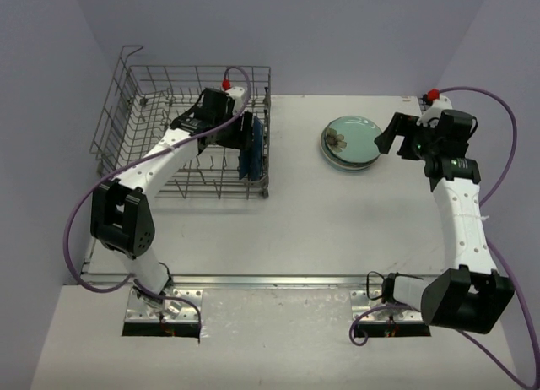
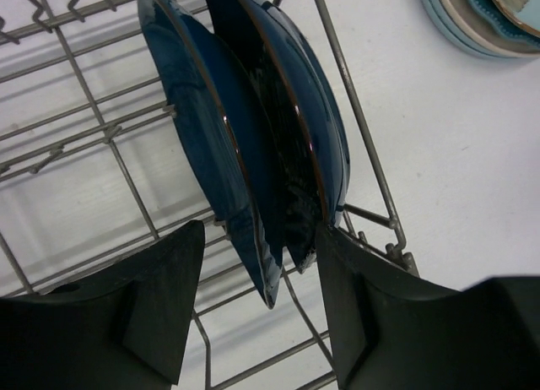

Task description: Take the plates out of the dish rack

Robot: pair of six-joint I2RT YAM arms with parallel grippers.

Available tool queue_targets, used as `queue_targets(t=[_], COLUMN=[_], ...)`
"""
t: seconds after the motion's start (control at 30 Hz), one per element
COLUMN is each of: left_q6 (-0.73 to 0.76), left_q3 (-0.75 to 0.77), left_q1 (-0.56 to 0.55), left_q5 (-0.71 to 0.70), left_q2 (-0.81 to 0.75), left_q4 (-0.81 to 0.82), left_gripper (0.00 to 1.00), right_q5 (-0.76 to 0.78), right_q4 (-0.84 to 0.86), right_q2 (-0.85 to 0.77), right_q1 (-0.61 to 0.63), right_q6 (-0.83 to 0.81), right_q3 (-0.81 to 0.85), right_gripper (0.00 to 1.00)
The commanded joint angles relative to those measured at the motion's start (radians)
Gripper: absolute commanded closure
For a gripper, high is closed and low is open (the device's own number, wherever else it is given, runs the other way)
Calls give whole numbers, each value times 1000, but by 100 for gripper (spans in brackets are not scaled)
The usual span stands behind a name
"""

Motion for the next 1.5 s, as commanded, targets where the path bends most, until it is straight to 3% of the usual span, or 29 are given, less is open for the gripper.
queue_targets(t=[0.0,0.23,0.67,0.97,1.03,1.1,1.47], left_q6=[-45,-71,-68,-109,-120,-134,-232], left_q3=[54,56,35,24,17,7,-61], left_q1=[54,108,118,177,198,217,278], left_q5=[134,376,406,474,507,547,845], left_q2=[56,105,146,179,181,177,109], left_q4=[58,94,127,136,145,160,311], left_gripper=[51,56,65,80,95,100,100], right_q5=[-71,-93,-105,-124,-129,-133,-151], right_q4=[12,-3,-8,-5,-5,-3,-4], right_q2=[-53,-68,-68,-60,-59,-56,-49], right_q1=[5,5,5,5,6,5,5], right_q6=[10,13,18,33,39,44,64], right_q3=[1,-12,-23,-22,-22,-22,-17], right_gripper=[1,1,1,1,1,1,1])
